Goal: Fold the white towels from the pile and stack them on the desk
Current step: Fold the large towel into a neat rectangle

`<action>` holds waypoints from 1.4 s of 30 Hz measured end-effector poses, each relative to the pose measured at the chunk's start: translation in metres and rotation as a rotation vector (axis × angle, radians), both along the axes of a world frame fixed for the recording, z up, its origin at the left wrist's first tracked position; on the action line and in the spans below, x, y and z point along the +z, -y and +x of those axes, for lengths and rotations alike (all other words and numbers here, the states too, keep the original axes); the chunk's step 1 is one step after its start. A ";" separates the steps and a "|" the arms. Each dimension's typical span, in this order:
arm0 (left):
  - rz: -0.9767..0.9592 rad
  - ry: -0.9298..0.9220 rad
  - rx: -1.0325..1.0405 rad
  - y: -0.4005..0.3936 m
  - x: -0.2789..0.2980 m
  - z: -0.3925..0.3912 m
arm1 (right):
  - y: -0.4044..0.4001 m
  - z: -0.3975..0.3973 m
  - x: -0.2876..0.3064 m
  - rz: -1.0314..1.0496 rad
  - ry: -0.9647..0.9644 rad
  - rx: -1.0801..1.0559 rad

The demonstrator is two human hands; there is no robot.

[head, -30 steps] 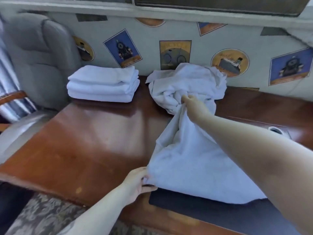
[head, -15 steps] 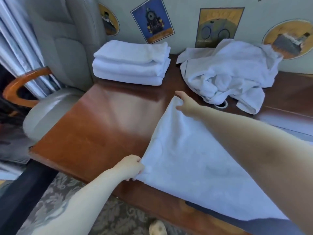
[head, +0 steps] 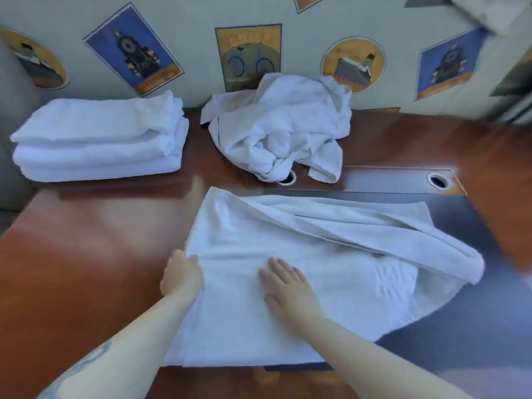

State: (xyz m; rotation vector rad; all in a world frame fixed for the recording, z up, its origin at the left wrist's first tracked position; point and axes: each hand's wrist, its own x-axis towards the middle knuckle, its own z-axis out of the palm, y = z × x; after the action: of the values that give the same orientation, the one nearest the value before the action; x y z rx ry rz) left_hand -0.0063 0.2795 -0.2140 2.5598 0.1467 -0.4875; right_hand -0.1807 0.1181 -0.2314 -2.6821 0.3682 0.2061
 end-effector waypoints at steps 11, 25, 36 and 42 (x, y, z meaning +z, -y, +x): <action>-0.294 0.532 -0.396 0.124 0.011 -0.101 | 0.145 -0.151 0.037 -0.092 0.461 -0.980; -0.460 0.249 -0.474 0.211 -0.017 -0.201 | 0.161 -0.156 0.029 0.697 0.189 -1.073; -0.288 0.225 -0.707 0.204 -0.025 -0.193 | 0.244 -0.221 0.046 0.455 0.446 -1.262; 0.148 0.249 -0.954 0.206 -0.029 -0.211 | 0.288 -0.254 0.061 0.039 0.085 -1.099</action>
State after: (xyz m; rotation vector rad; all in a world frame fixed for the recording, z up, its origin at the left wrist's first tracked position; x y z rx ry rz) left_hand -0.2168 0.0733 -0.2427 2.6690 -1.2023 -0.4812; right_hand -0.4343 -0.1699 -0.1707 -2.0558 1.6595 -0.2293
